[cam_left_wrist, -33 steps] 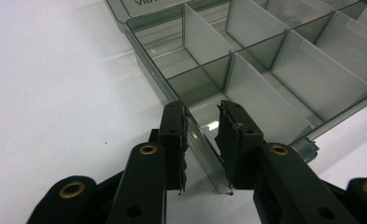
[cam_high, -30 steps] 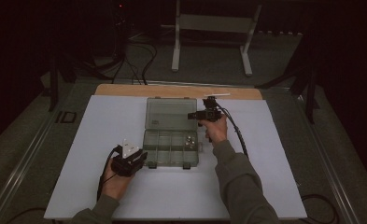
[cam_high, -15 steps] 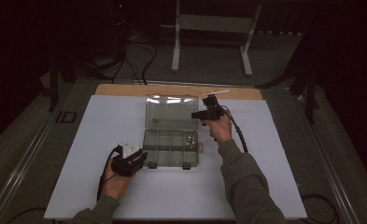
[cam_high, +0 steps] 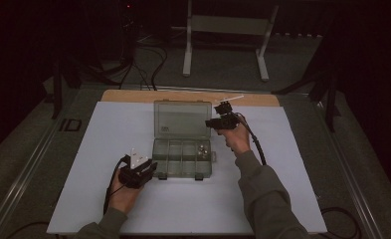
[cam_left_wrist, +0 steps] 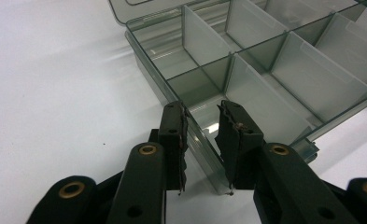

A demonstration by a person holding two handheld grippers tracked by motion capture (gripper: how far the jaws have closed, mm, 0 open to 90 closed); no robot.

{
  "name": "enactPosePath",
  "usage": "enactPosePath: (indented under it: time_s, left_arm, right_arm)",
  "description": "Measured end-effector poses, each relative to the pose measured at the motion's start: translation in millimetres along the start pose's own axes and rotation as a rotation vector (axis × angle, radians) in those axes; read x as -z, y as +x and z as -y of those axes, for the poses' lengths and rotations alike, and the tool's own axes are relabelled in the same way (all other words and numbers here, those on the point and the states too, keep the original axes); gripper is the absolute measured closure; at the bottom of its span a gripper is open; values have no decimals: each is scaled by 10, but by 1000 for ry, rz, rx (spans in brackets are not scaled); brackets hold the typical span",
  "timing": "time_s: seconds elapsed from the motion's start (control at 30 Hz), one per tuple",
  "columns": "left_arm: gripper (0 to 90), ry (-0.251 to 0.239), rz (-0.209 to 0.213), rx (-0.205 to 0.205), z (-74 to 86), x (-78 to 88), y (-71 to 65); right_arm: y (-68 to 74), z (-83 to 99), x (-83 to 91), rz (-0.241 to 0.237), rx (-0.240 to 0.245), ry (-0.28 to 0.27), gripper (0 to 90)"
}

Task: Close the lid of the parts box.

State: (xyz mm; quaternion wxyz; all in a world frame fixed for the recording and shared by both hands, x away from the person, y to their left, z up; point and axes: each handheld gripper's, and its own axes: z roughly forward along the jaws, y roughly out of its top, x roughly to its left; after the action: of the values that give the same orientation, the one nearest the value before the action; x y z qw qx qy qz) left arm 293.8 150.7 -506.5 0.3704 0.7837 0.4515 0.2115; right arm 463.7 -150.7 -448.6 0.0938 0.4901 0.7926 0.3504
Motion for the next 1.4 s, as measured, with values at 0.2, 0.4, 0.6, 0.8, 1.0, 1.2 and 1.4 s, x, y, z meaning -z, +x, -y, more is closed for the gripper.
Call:
enactPosePath:
  time_s: [0.2, 0.4, 0.6, 0.8, 1.0, 1.2, 1.4]
  left_arm:
    - [724, -1, 0, -2, 0, 0, -4]
    - [724, 0, -1, -3, -1, 0, -5]
    - [724, -1, -3, -5, -2, -1, -7]
    - [725, -1, -5, -6, -2, -1, -9]
    - [725, 0, -5, -7, -4, -2, -7]
    - [739, -5, -8, -4, -13, -3, 0]
    - [745, -6, -11, -5, -16, -9, 3]
  right_arm:
    - [74, 19, 65, 24, 42, -10, 722]
    - [147, 43, 119, 44, 76, -12, 723]
    - [274, 89, 197, 80, 149, -10, 712]
    - [358, 139, 248, 112, 204, -9, 711]
    - [433, 186, 299, 135, 243, 5, 711]
    - [474, 237, 336, 143, 263, 10, 710]
    - [494, 308, 374, 145, 266, 1, 713]
